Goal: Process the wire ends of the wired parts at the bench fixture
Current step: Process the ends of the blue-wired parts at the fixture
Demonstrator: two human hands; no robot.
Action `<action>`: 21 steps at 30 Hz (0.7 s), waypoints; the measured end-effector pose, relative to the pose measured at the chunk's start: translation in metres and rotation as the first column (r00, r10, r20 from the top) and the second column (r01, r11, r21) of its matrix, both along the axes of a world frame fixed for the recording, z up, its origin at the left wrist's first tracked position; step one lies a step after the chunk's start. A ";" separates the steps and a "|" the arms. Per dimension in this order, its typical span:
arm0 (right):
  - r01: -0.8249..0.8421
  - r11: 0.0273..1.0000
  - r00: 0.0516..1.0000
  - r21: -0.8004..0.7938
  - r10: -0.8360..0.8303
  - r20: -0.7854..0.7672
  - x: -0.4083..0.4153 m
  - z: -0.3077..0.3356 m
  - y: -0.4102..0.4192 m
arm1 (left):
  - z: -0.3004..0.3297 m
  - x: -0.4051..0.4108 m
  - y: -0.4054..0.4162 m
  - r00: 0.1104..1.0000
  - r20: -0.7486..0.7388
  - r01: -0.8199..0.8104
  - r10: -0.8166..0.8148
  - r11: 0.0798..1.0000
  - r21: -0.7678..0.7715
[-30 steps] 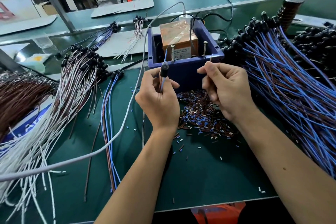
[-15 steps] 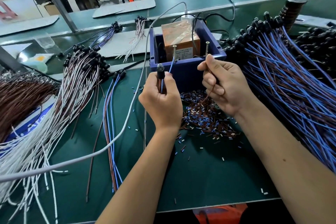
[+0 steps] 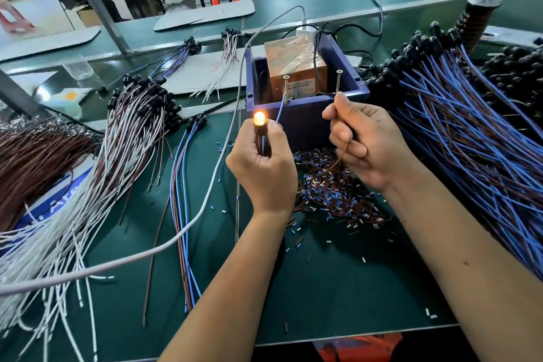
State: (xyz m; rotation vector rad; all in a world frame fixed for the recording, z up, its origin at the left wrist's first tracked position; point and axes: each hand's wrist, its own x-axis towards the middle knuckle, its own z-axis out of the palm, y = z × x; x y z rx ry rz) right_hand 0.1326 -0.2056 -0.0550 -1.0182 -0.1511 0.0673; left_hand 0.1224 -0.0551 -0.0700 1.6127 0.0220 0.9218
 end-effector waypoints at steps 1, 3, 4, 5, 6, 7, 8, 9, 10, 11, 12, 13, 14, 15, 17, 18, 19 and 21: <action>-0.001 1.000 1.000 0.001 0.001 0.004 0.000 0.000 0.000 | 0.000 0.000 0.000 1.000 0.002 -0.004 0.004 1.000 0.004; -0.003 1.000 1.000 -0.005 0.004 0.008 0.000 -0.001 -0.001 | 0.000 0.000 0.001 1.000 0.006 -0.010 0.010 1.000 0.011; -0.006 1.000 1.000 -0.011 0.006 0.011 0.000 -0.001 -0.001 | 0.000 0.000 0.001 1.000 0.008 -0.008 0.008 1.000 0.010; -0.009 1.000 1.000 -0.015 0.010 0.013 0.001 -0.002 -0.002 | -0.001 0.000 0.001 1.000 0.011 -0.002 0.002 1.000 0.007; -0.013 1.000 1.000 -0.017 0.013 0.014 0.001 -0.002 -0.002 | -0.001 0.000 0.002 1.000 0.014 0.003 -0.003 1.000 0.005; -0.015 1.000 1.000 -0.019 0.015 0.015 0.001 -0.003 -0.002 | -0.001 0.000 0.002 1.000 0.015 0.005 -0.005 1.000 0.004; -0.014 1.000 1.000 -0.020 0.015 0.016 0.001 -0.003 -0.003 | -0.001 0.000 0.001 1.000 0.014 0.002 -0.002 1.000 0.001; -0.012 1.000 1.000 -0.020 0.013 0.016 0.001 -0.003 -0.003 | -0.001 0.000 0.001 1.000 0.016 -0.003 0.003 1.000 -0.005; -0.009 1.000 1.000 -0.020 0.010 0.016 0.001 -0.003 -0.003 | -0.001 0.000 0.001 1.000 0.021 -0.011 0.011 1.000 -0.014; -0.005 1.000 1.000 -0.021 0.005 0.016 0.000 -0.003 -0.004 | 0.000 -0.001 0.000 0.999 0.030 -0.017 0.018 1.000 -0.023; -0.002 1.000 1.000 -0.020 0.002 0.017 0.000 -0.002 -0.005 | 0.001 -0.003 0.000 0.999 0.041 -0.019 0.020 0.999 -0.029; 0.002 1.000 1.000 -0.022 -0.001 0.023 0.000 -0.002 -0.006 | 0.003 -0.004 -0.001 0.998 0.053 -0.015 0.017 0.999 -0.034; 0.013 0.999 0.999 -0.032 -0.011 0.033 -0.002 -0.001 -0.007 | 0.005 -0.005 -0.004 0.998 0.060 -0.003 0.005 0.999 -0.042; 0.034 0.998 0.998 -0.049 -0.032 0.049 -0.005 0.000 -0.008 | 0.008 -0.007 -0.007 0.998 0.062 0.015 -0.011 0.998 -0.058; 0.136 0.983 0.987 -0.121 -0.125 0.097 -0.010 0.003 -0.015 | 0.019 -0.009 -0.018 0.997 0.041 0.076 -0.072 0.990 -0.115; 0.211 0.962 0.974 -0.174 -0.192 0.120 -0.014 0.005 -0.019 | 0.025 -0.009 -0.024 0.993 0.013 0.115 -0.114 0.984 -0.135; 0.302 0.924 0.951 -0.235 -0.275 0.141 -0.018 0.008 -0.026 | 0.032 -0.008 -0.033 0.985 -0.028 0.165 -0.170 0.977 -0.136; 0.499 0.788 0.866 -0.359 -0.465 0.183 -0.027 0.018 -0.044 | 0.049 -0.004 -0.052 0.935 -0.153 0.308 -0.319 0.947 -0.093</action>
